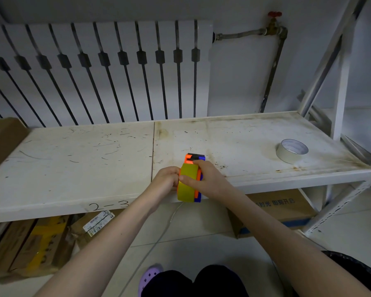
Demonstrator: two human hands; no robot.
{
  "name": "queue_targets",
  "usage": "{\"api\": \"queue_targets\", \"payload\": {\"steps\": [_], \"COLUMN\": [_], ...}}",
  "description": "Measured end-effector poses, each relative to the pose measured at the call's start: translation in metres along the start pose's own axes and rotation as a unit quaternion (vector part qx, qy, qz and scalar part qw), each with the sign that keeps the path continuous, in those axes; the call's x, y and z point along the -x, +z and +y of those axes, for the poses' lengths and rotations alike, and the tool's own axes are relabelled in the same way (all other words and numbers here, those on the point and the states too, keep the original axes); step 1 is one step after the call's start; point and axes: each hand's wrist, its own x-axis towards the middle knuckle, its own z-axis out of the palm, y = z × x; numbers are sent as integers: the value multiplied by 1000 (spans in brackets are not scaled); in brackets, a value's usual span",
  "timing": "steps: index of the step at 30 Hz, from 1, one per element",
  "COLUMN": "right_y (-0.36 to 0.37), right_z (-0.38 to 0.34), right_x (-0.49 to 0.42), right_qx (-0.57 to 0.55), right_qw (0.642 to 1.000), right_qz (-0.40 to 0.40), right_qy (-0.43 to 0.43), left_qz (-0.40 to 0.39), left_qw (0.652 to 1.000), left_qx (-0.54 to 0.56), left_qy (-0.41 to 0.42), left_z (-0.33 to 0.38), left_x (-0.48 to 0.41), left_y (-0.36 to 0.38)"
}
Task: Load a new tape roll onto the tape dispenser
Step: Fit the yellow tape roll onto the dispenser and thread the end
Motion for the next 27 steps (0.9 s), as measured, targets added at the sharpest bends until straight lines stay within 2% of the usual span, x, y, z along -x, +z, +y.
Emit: {"api": "queue_targets", "payload": {"steps": [3, 5, 11, 16, 20, 27], "right_y": [-3, -4, 0, -1, -3, -5], "right_z": [2, 4, 18, 33, 34, 41], "right_x": [-6, -5, 9, 17, 19, 12], "right_qx": [-27, -6, 63, 83, 63, 35], "right_qw": [998, 998, 986, 972, 979, 993], "right_qz": [-48, -53, 13, 31, 45, 10], "right_qy": [10, -18, -151, -215, -189, -109], "left_qz": [38, 44, 46, 32, 37, 33], "left_qw": [998, 995, 990, 990, 992, 996], "left_qx": [32, 42, 77, 87, 80, 57], "left_qy": [-39, -75, -107, -108, -93, -58], "left_z": [4, 7, 12, 12, 11, 8], "left_x": [-4, -9, -17, -17, -15, -8], "left_y": [1, 2, 7, 8, 9, 12]}}
